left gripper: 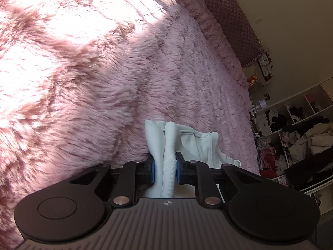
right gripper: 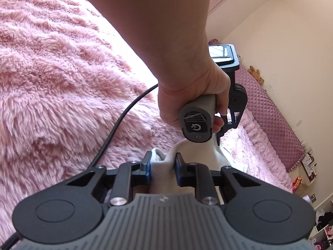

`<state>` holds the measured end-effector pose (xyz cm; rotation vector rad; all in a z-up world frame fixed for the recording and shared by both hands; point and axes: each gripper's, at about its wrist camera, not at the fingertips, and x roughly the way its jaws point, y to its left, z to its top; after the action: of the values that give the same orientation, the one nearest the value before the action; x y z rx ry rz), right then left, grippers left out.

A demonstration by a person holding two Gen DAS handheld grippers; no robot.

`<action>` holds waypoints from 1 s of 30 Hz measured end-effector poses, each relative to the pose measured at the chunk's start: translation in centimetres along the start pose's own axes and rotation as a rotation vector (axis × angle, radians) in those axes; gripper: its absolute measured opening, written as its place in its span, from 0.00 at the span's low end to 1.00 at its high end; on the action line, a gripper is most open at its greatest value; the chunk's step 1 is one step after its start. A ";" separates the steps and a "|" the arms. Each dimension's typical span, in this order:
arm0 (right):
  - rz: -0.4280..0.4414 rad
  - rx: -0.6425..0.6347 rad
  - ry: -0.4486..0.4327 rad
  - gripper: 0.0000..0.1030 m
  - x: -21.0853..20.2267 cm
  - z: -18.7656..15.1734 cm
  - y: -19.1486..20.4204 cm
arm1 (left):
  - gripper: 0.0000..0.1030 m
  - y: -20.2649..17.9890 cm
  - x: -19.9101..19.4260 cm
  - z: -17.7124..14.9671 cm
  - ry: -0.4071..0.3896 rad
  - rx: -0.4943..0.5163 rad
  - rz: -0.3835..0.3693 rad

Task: Fold small clothes
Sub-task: 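Lift the held edge with both grippers and fold it over the sweatshirt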

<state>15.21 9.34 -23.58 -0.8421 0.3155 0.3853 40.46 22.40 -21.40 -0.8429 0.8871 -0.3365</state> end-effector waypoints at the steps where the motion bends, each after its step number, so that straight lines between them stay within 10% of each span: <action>1: 0.001 0.009 -0.001 0.11 -0.2 0.0 -0.2 | 0.18 -0.1 -0.1 0.1 -0.002 -0.004 -0.001; 18: -0.051 0.339 0.000 0.03 -5.8 -1.3 -9.8 | 0.15 -10.6 -0.4 -0.4 -0.025 0.133 -0.047; 30: -0.232 0.564 0.045 0.03 -11.1 -9.9 -18.9 | 0.15 -22.7 5.7 -6.4 0.057 0.276 -0.076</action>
<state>12.73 -11.96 -12.66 -0.3273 0.3423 0.0499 40.53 1.32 -9.39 -0.6151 0.8402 -0.5388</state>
